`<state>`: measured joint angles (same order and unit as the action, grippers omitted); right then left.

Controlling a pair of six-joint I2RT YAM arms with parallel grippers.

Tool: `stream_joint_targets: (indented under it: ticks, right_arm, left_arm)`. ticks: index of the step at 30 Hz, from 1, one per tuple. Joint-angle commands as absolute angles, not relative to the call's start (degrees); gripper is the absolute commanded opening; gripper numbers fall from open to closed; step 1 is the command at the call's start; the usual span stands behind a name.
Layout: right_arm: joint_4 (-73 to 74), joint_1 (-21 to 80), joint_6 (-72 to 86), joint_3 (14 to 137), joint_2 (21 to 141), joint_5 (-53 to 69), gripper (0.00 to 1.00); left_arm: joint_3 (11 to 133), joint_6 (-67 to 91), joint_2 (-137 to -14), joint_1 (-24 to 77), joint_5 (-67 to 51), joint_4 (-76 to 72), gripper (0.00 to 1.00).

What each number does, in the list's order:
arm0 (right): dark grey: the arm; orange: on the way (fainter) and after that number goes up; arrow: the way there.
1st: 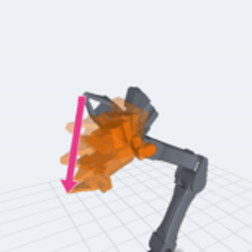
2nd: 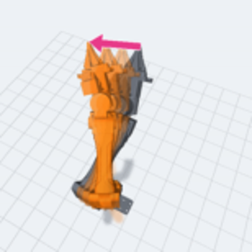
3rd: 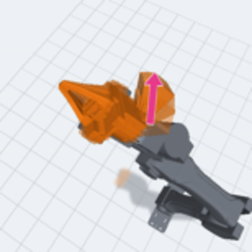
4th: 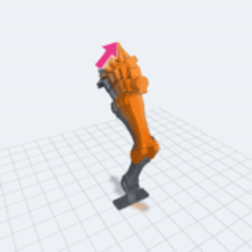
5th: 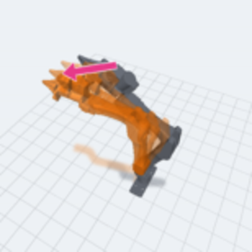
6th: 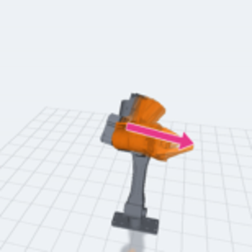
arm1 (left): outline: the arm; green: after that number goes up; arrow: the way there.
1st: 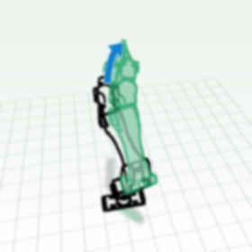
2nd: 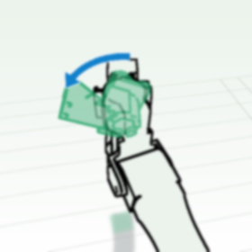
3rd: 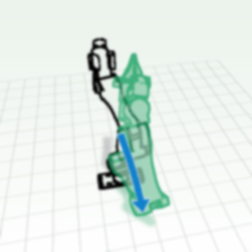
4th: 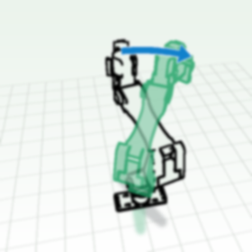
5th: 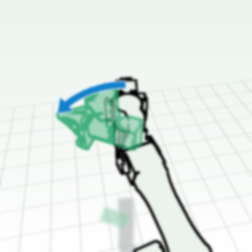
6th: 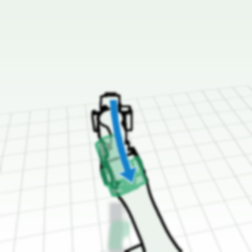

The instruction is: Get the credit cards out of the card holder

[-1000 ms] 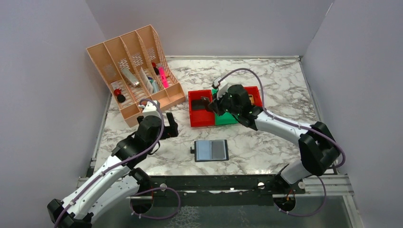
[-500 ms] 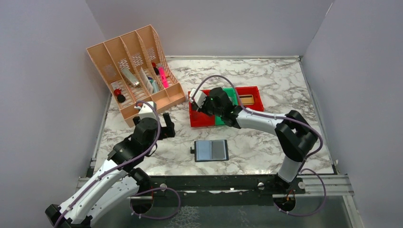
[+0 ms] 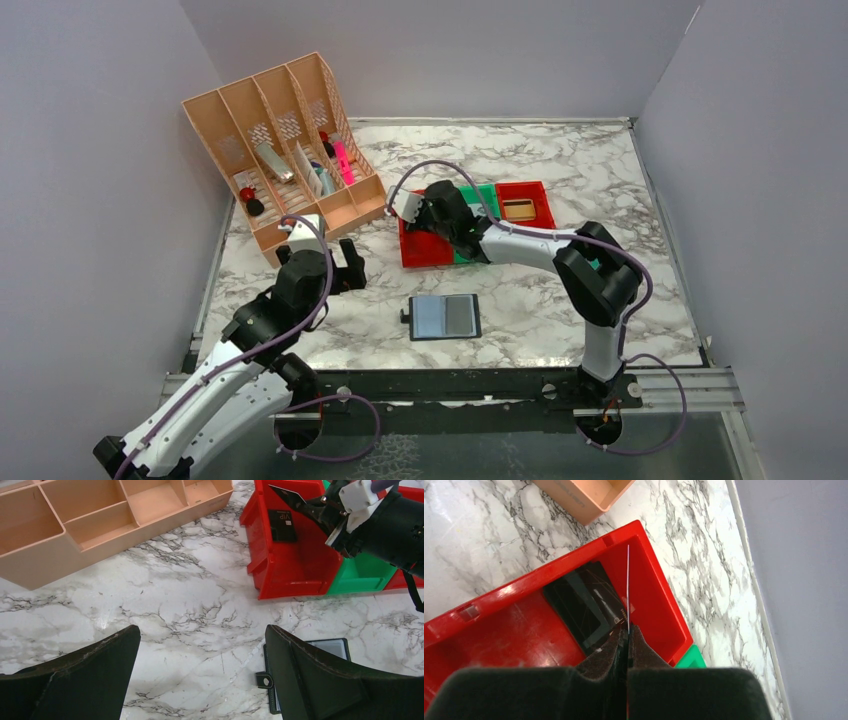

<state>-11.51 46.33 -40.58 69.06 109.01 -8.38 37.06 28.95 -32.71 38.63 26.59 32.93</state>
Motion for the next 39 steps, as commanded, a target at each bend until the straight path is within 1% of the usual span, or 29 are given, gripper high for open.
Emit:
stream_joint_targets:
  ticks: [1,15,19,24,29,34,39]
  right_arm:
    - [-11.9,46.3,-43.6,72.3,112.1,-10.3,0.03]
    - [-10.6,47.3,-45.9,76.0,117.6,-14.7,0.04]
    - [-7.9,47.6,-45.6,77.6,118.9,-15.4,0.04]
    - [-6.2,47.9,-44.2,77.8,119.1,-14.4,0.11]
    - [-3.8,47.9,-42.7,78.0,118.5,-13.2,0.23]
    - [-3.6,47.9,-40.1,77.8,117.4,-10.0,0.28]
    - [-4.2,47.9,-37.9,77.7,117.0,-8.7,0.29]
  left_arm:
    - [37.0,27.9,-33.2,38.5,27.7,33.5,0.99]
    - [37.2,28.2,-33.6,38.5,26.9,33.7,0.99]
    - [37.1,28.4,-33.7,38.5,26.7,33.7,0.99]
    - [37.2,28.4,-33.6,38.5,26.7,33.7,0.99]
    - [37.2,28.3,-33.6,38.5,26.6,33.7,0.99]
    - [37.2,28.3,-33.7,38.5,26.5,33.7,0.99]
    - [37.2,28.3,-33.5,38.5,26.5,33.8,0.99]
